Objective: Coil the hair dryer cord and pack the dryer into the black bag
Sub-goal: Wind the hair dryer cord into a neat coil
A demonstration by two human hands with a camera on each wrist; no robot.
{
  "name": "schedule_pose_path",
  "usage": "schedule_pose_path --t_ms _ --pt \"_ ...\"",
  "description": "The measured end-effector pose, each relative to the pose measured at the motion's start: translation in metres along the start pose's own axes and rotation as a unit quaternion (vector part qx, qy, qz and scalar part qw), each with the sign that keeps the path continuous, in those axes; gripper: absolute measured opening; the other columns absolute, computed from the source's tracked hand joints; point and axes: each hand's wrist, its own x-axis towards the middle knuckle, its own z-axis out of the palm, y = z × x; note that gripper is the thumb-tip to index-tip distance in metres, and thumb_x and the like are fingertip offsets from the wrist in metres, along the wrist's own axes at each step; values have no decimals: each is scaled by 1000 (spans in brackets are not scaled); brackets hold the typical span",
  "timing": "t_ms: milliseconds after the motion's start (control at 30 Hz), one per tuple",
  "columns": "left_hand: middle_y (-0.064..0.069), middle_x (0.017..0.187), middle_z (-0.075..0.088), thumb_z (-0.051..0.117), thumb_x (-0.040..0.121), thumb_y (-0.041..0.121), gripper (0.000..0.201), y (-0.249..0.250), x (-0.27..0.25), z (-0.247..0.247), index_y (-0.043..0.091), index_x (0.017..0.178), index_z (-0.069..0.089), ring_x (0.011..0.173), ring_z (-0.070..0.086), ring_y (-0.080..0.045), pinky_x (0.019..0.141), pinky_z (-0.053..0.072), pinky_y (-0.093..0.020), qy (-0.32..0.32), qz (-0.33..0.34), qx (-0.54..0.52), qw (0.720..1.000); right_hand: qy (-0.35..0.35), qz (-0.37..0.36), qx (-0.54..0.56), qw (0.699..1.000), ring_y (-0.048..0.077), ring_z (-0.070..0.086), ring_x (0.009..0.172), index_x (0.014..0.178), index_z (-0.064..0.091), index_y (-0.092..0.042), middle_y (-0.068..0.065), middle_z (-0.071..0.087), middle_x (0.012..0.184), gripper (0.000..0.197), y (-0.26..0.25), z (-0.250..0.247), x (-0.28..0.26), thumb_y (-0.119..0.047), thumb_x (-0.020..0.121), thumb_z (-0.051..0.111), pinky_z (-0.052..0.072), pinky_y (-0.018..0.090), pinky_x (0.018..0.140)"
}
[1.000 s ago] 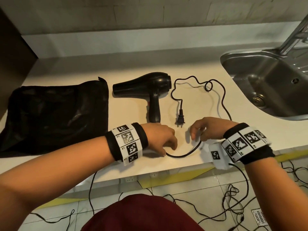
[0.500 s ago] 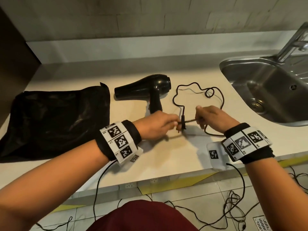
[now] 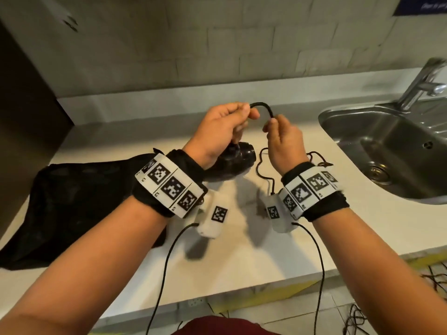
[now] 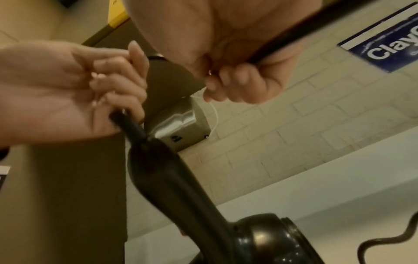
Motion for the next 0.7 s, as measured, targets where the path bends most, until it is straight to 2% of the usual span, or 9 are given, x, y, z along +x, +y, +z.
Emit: schedule_pose_path --t_ms 67,100,167,267,400,500,600,700 --pt "11 42 42 34 98 12 32 6 7 -4 11 77 58 38 32 -2 50 30 -20 17 -4 -58 998 -30 19 -8 999 27 50 65 92 55 1 12 55 71 27 -4 14 1 -18 95 35 46 46 69" --pt "10 44 49 33 98 12 32 9 10 -6 10 80 58 39 37 -2 50 35 -20 23 -3 -85 996 -47 24 -22 998 31 53 71 95 54 -1 18 58 77 26 -6 21 -1 -18 95 35 47 49 73" --pt "7 55 63 29 99 11 32 11 16 -9 8 87 59 46 50 -2 51 47 -18 29 -1 -123 992 -82 23 -66 994 38 58 82 101 49 -2 24 62 90 25 -11 32 -6 -20 95 33 48 49 75" --pt "1 81 71 26 100 11 31 10 21 -12 8 97 56 60 62 -6 61 55 -22 47 2 -141 989 -116 -1 -117 986 41 59 82 99 43 -3 24 62 92 24 -17 36 -10 -22 96 30 49 48 71" --pt "-4 118 58 23 101 12 31 9 28 -18 7 122 45 73 65 -10 61 54 -22 84 17 -99 991 -130 -59 -179 973 39 60 79 107 43 -4 21 65 89 25 -23 32 -15 -24 95 32 48 46 66" --pt "-10 139 46 22 100 9 36 7 36 -22 5 135 32 79 62 -13 61 53 -22 96 23 -74 992 -114 -136 -219 959 39 59 72 102 45 -4 19 65 82 24 -24 28 -23 -24 95 34 38 37 56" --pt "-10 147 36 22 100 8 41 4 47 -29 7 141 22 89 59 -21 69 52 -24 109 25 -28 993 -74 -197 -207 955 40 56 68 93 50 -2 20 64 77 26 -28 20 -23 -23 90 34 36 36 60" --pt "-7 146 36 24 100 14 43 -2 53 -33 10 143 18 99 56 -25 77 49 -27 98 26 43 994 -38 -209 -166 963 38 56 75 92 56 -2 17 64 81 32 -34 15 -13 -24 88 32 44 44 68"
